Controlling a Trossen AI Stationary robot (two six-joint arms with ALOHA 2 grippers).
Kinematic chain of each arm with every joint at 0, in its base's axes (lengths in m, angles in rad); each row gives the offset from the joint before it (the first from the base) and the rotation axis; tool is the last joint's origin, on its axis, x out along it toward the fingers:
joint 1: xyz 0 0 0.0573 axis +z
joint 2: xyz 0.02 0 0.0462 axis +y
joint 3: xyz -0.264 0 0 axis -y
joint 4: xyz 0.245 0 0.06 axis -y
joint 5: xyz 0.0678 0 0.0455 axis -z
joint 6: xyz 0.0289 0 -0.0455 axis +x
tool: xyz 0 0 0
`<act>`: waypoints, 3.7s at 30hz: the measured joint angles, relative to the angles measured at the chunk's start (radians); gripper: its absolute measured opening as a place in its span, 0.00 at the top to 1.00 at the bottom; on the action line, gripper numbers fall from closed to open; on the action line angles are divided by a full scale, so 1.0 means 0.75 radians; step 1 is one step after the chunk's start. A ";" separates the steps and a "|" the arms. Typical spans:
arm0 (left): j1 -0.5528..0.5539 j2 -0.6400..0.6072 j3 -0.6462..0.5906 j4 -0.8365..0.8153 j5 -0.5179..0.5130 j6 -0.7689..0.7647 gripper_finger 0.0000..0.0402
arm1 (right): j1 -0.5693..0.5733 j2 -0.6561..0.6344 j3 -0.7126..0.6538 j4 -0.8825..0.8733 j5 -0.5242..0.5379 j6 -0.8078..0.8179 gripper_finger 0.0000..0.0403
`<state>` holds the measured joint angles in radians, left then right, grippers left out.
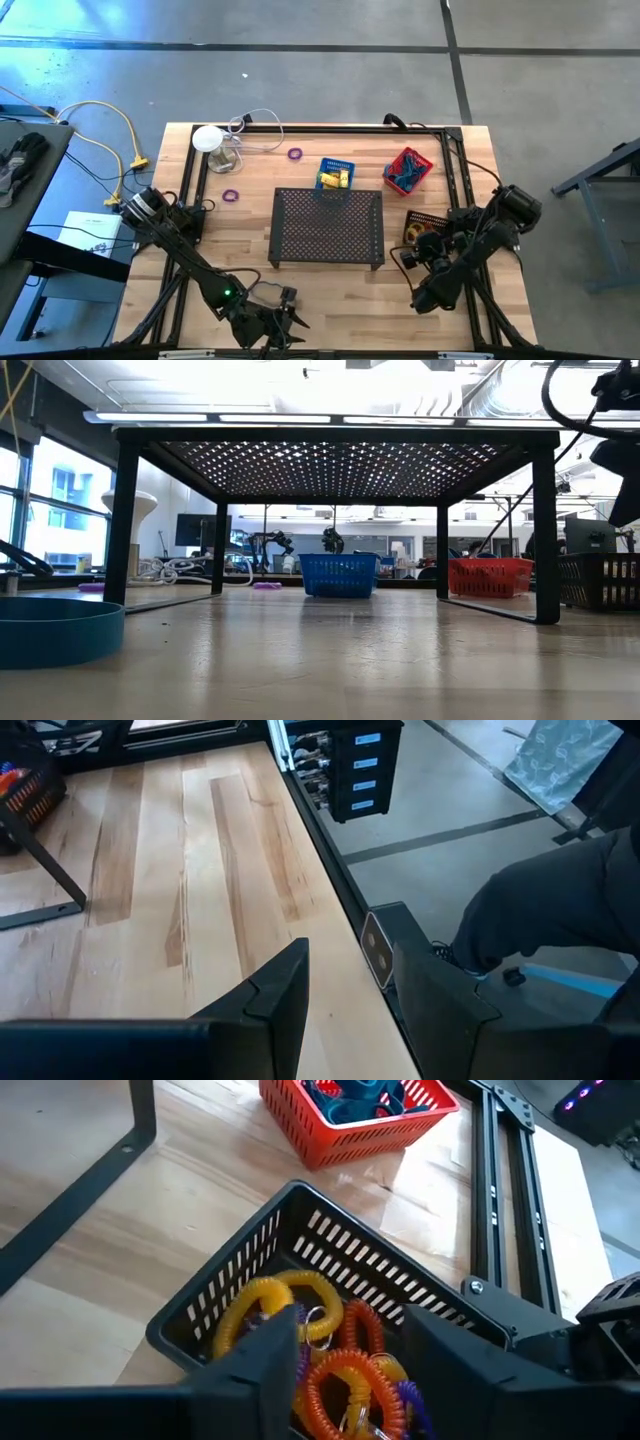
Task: Pick & Place Office Desk Supplies
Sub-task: Put the yellow spiral keychain into the black bin, then put the blue rubber band into the red bin
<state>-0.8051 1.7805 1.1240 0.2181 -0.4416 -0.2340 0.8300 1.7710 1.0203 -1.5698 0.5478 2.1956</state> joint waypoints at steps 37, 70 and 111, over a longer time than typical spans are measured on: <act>-0.081 0.004 -0.003 -0.814 0.027 -0.565 0.65 | 0.299 -0.081 0.331 0.913 1.154 -0.926 0.35; -0.128 0.121 -0.002 -0.835 -0.252 -0.543 0.65 | 0.204 -0.080 0.332 1.362 0.896 -1.429 0.35; -0.049 -0.022 0.120 -0.385 -0.157 -0.334 1.00 | 0.115 0.019 0.332 2.082 0.393 -2.338 0.35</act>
<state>-0.8417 1.7642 1.2137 -0.0706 -0.5591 -0.4842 0.9165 1.7851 1.2694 -0.0082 0.8428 0.4423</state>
